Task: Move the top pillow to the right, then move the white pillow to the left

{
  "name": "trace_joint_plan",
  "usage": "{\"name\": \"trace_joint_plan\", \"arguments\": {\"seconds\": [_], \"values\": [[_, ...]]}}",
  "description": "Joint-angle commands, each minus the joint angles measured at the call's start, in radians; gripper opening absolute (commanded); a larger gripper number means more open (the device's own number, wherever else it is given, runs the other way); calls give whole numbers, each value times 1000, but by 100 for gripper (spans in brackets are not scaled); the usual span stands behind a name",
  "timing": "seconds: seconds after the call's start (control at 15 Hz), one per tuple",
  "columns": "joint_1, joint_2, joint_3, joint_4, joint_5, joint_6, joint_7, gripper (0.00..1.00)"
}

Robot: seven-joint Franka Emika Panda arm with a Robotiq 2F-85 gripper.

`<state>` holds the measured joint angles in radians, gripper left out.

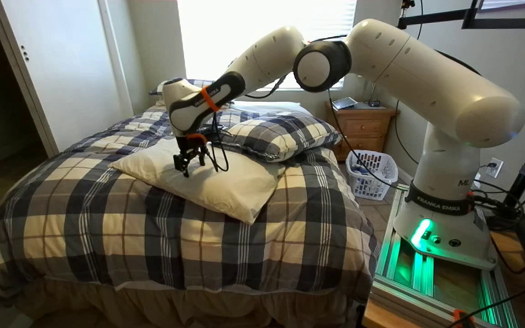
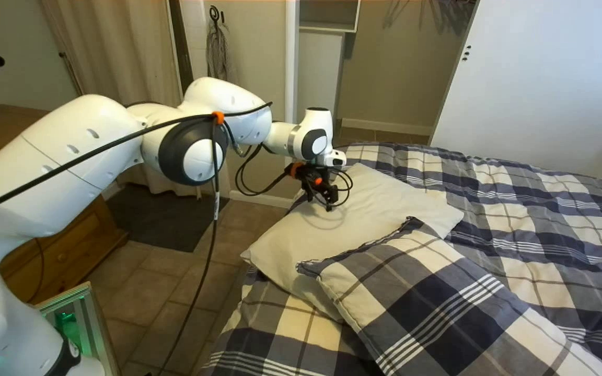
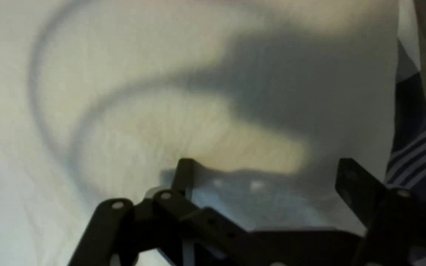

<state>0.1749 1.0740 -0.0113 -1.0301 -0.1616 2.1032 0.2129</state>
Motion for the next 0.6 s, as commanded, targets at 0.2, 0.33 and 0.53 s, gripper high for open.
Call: {"name": "trace_joint_plan", "arguments": {"seconds": [0.2, 0.33, 0.53], "values": [[1, 113, -12, 197, 16, -186, -40, 51], [-2, 134, -13, 240, 14, -204, -51, 37], [-3, 163, -16, 289, 10, -207, -64, 17]]}}
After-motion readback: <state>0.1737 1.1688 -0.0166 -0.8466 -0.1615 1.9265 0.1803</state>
